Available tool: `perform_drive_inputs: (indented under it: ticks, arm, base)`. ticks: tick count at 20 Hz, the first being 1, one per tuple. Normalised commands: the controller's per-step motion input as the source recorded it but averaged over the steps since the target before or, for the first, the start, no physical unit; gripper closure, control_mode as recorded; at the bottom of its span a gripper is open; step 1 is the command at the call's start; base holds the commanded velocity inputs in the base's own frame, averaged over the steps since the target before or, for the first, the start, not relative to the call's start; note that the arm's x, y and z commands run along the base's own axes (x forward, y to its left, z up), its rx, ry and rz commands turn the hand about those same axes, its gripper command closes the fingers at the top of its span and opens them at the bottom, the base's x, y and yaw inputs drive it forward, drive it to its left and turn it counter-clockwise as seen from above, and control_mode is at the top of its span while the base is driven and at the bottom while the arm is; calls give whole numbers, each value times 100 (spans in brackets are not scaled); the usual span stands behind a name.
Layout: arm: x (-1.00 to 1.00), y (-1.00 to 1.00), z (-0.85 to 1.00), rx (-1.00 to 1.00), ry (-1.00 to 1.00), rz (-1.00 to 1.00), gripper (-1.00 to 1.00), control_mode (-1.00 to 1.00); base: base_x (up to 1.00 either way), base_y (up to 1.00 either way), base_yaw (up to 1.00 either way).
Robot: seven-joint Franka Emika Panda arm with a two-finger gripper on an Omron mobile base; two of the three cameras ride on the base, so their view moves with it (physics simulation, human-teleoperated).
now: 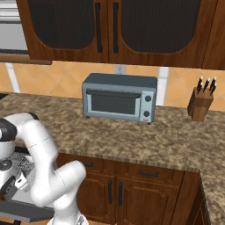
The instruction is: Pick up the cup and bowl from the counter, place them in the dishwasher, and close the dishwasher door.
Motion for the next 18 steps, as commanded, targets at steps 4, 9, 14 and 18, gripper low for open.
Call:
perform_drive_inputs:
  ticks: [4, 9, 14, 18]
  arm:
    - [19, 33, -42, -2, -24, -10, 100, -100]
    - [-21, 80, -72, -6, -54, -5, 100, -100]
    - [-31, 75, -53, -9, -69, -4, 100, -100]
    - [-28, 79, -59, -9, -54, -3, 100, -100]
  base:
    - [0, 0, 0]
    - [0, 0, 0]
    - [0, 0, 0]
    - [0, 0, 0]
